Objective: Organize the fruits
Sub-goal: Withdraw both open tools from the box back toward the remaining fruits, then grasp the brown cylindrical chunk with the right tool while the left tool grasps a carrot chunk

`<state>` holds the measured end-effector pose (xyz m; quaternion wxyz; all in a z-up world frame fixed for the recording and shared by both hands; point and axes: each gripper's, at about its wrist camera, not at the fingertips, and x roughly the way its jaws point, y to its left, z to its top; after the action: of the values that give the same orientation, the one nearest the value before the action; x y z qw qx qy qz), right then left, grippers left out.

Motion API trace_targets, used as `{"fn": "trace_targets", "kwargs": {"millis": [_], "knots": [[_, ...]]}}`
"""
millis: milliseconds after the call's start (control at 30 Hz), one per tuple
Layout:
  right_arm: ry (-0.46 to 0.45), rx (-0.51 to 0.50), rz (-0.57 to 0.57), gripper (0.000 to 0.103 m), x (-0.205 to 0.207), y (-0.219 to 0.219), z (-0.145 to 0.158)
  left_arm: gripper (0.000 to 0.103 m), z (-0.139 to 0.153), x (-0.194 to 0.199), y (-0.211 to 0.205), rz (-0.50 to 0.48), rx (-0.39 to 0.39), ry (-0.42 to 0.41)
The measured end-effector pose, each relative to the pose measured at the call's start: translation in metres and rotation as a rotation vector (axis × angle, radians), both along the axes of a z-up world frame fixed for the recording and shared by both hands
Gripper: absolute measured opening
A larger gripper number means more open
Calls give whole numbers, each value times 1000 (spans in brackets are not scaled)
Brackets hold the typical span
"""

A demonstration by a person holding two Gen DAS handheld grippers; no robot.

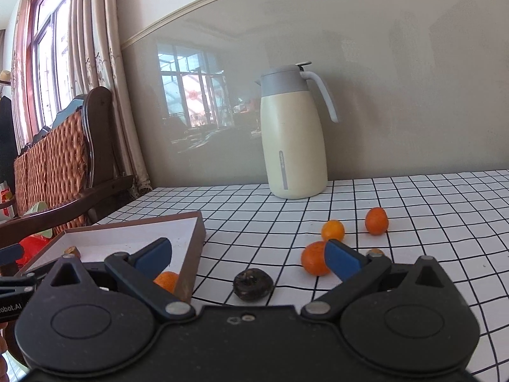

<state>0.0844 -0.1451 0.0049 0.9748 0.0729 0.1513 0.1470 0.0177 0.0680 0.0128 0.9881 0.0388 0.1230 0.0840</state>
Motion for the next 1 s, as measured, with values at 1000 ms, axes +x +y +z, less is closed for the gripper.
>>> {"fn": "trace_targets", "kwargs": {"millis": [1000], "knots": [[106,-12,-139,87,-1,-72,-16,103,-20,17,-113,-317,-16,108]]}}
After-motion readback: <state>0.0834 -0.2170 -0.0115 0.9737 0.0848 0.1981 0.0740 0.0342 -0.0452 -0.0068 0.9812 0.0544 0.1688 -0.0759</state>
